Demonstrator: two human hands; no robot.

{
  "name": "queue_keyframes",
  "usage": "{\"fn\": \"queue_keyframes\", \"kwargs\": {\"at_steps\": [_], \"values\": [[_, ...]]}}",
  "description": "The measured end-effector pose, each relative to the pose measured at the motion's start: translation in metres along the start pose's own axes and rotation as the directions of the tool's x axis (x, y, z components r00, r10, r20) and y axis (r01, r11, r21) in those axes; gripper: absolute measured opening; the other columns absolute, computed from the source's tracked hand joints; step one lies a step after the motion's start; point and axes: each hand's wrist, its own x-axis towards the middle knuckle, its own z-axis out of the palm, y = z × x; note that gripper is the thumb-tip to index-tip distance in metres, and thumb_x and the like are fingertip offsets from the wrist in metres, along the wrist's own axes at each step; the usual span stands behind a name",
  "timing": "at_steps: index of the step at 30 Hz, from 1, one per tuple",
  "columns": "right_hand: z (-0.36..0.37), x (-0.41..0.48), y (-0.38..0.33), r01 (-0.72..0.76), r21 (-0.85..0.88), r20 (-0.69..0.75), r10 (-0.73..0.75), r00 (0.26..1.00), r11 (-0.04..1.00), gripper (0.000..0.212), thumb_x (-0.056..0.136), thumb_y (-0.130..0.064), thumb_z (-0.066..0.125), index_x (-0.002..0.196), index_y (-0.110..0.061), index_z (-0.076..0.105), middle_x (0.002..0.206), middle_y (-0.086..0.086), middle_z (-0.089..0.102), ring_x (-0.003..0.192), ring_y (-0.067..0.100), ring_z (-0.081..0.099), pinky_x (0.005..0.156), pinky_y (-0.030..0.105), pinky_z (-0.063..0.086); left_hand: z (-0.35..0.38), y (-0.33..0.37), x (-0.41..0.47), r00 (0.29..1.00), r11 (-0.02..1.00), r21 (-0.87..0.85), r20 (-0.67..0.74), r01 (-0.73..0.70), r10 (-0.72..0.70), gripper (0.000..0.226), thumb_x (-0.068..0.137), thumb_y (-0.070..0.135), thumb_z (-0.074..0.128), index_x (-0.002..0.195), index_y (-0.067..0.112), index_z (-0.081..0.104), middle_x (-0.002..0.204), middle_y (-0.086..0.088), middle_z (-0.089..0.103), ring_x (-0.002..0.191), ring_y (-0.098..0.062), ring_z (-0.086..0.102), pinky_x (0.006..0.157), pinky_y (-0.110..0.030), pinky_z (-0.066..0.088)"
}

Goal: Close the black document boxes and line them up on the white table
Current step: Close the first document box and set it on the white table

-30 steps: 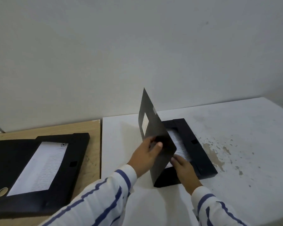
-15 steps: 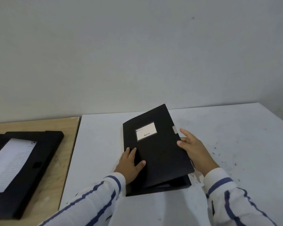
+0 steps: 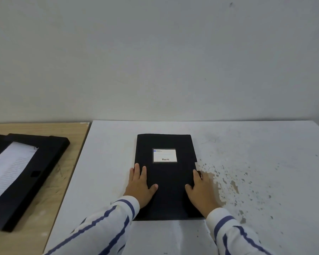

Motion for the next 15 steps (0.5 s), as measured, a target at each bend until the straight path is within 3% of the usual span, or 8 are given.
{"fn": "queue_keyframes", "kwargs": {"at_steps": [3,6,8,11,15], "values": [[0.007,-0.001,0.001,0.037,-0.006,0.022,-0.037,0.999,0.999,0.062,0.095,-0.038,0.042,0.148,-0.015,0.018,0.159,0.008,0.009,0.144,0.032,0.016,0.115,0.040,0.025,0.001,0.000,0.000,1.000,1.000,-0.002,-0.005,-0.007,0.007,0.082,0.090,0.049,0.049,0.152,0.021,0.001,0.161,-0.002,-0.014,0.148,-0.026,-0.013,0.119,-0.043,0.011],[0.010,-0.003,0.005,0.042,0.053,0.024,-0.043,0.999,0.998,0.063,0.096,-0.037,0.041,0.149,-0.014,0.014,0.160,0.006,0.007,0.145,0.029,0.014,0.116,0.038,0.024,0.000,-0.008,-0.002,0.999,0.996,-0.078,-0.024,-0.032,0.030,0.080,0.091,0.046,0.050,0.152,0.023,0.005,0.162,0.002,-0.011,0.149,-0.023,-0.005,0.119,-0.040,0.014],[0.011,-0.007,0.007,0.009,0.145,0.011,-0.011,1.000,0.989,0.066,0.095,-0.037,0.045,0.148,-0.013,0.015,0.158,0.008,0.015,0.143,0.030,0.021,0.114,0.039,0.029,0.000,-0.017,-0.006,0.999,0.982,-0.187,-0.042,-0.039,0.032,0.080,0.091,0.044,0.052,0.152,0.023,0.005,0.162,0.004,-0.004,0.149,-0.021,0.008,0.118,-0.037,0.020],[0.014,-0.013,0.006,-0.044,0.287,-0.014,0.050,0.999,0.957,0.065,0.092,-0.035,0.052,0.145,-0.014,0.021,0.147,0.010,0.038,0.132,0.032,0.041,0.107,0.043,0.042,0.001,-0.021,-0.014,0.997,0.934,-0.356,-0.073,-0.005,-0.023,0.081,0.089,0.040,0.057,0.151,0.020,0.008,0.158,0.000,0.022,0.143,-0.023,0.030,0.113,-0.037,0.030],[0.008,-0.008,0.004,-0.058,0.344,-0.031,0.073,0.997,0.937,0.062,0.090,-0.031,0.056,0.143,-0.016,0.027,0.143,0.007,0.045,0.128,0.031,0.047,0.105,0.043,0.044,0.002,-0.016,-0.011,0.994,0.920,-0.391,-0.096,0.004,-0.046,0.078,0.089,0.039,0.057,0.150,0.021,0.011,0.155,-0.001,0.030,0.139,-0.025,0.036,0.111,-0.039,0.034]]}}
